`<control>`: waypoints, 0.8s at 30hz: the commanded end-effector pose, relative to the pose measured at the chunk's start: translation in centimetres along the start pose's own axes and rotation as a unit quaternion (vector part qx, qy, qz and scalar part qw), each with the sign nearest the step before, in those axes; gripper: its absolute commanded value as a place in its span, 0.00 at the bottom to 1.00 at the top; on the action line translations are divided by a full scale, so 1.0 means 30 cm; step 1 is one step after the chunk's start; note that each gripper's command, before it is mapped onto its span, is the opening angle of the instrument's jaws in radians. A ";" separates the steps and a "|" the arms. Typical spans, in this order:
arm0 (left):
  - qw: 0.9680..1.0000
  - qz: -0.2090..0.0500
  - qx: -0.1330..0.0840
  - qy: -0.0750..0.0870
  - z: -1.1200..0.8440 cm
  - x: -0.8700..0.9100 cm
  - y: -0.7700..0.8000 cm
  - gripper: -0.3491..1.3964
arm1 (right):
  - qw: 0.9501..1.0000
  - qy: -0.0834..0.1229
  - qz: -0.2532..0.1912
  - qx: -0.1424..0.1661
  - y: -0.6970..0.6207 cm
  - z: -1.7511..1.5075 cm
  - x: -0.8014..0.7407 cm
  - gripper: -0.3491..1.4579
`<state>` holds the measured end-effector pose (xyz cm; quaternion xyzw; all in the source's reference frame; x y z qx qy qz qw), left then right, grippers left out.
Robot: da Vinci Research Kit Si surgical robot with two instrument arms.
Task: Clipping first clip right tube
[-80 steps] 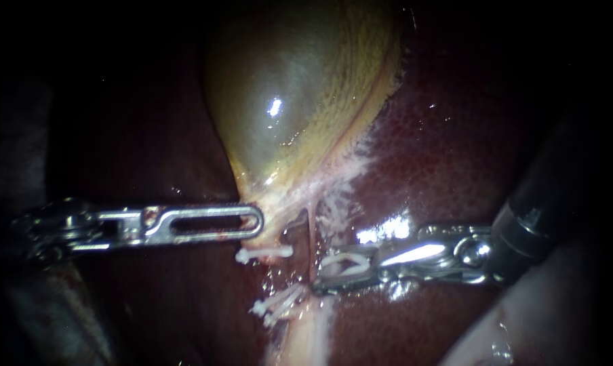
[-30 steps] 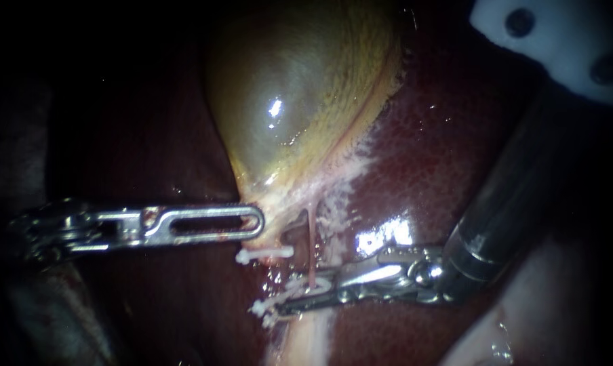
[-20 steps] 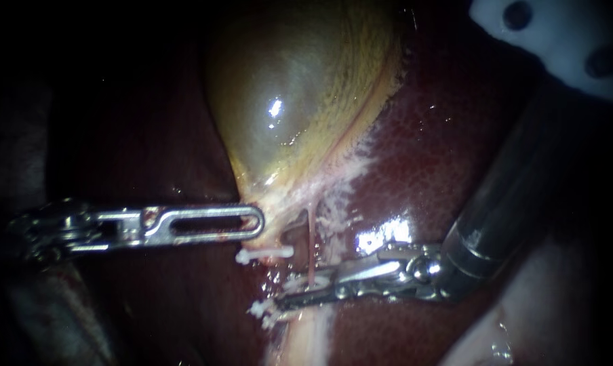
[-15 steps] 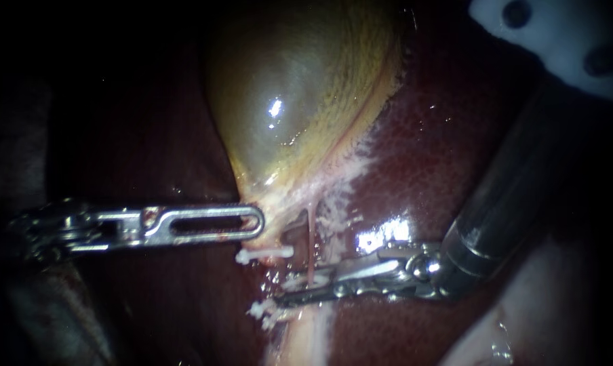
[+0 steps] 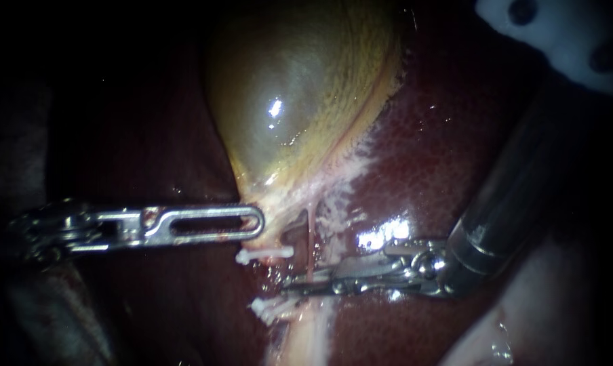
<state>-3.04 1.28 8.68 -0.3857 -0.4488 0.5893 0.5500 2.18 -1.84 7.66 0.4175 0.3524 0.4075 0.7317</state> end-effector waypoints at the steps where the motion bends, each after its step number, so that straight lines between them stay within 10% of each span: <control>1: 1.000 0.000 0.000 0.000 0.0000 0.0000 0.0000 0.00 | 1.000 0.000 0.000 0.000 0.0000 0.000 -0.0001 0.10; 24: 1.000 0.000 0.000 0.000 0.0003 -0.0001 -0.0001 0.00 | 1.000 -0.001 0.000 -0.001 0.0000 0.000 -0.0002 0.07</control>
